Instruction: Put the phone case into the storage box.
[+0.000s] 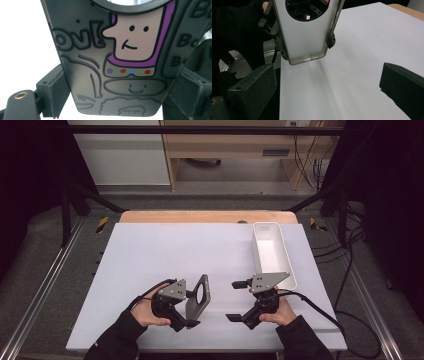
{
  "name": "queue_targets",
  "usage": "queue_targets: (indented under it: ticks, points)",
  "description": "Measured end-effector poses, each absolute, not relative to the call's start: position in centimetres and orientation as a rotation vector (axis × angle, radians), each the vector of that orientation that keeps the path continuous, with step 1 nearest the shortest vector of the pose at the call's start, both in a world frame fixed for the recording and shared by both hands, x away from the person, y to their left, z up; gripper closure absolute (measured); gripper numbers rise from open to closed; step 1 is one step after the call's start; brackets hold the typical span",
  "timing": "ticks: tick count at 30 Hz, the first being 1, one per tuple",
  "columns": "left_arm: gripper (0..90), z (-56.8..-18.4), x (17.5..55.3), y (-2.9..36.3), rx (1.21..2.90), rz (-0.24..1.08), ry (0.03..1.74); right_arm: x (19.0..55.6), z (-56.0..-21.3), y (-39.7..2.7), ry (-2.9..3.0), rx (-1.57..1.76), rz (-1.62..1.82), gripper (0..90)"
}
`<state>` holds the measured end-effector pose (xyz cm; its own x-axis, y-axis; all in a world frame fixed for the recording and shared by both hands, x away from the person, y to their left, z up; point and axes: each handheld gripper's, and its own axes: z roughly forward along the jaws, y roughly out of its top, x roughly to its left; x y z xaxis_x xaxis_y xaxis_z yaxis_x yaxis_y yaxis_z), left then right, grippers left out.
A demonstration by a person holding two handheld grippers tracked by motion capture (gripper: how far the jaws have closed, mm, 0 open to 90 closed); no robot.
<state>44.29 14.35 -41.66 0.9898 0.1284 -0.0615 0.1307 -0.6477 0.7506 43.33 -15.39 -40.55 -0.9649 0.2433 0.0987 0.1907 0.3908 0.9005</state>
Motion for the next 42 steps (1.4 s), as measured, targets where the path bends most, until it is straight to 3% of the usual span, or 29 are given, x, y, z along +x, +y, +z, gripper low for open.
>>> queue_targets:
  ticks: [42]
  points:
    - [11.7, -40.6, 45.2, 12.3, 2.187, -0.058, 0.113, 43.5, -39.7, -14.2, 2.545, 0.400, 1.769, 2.2]
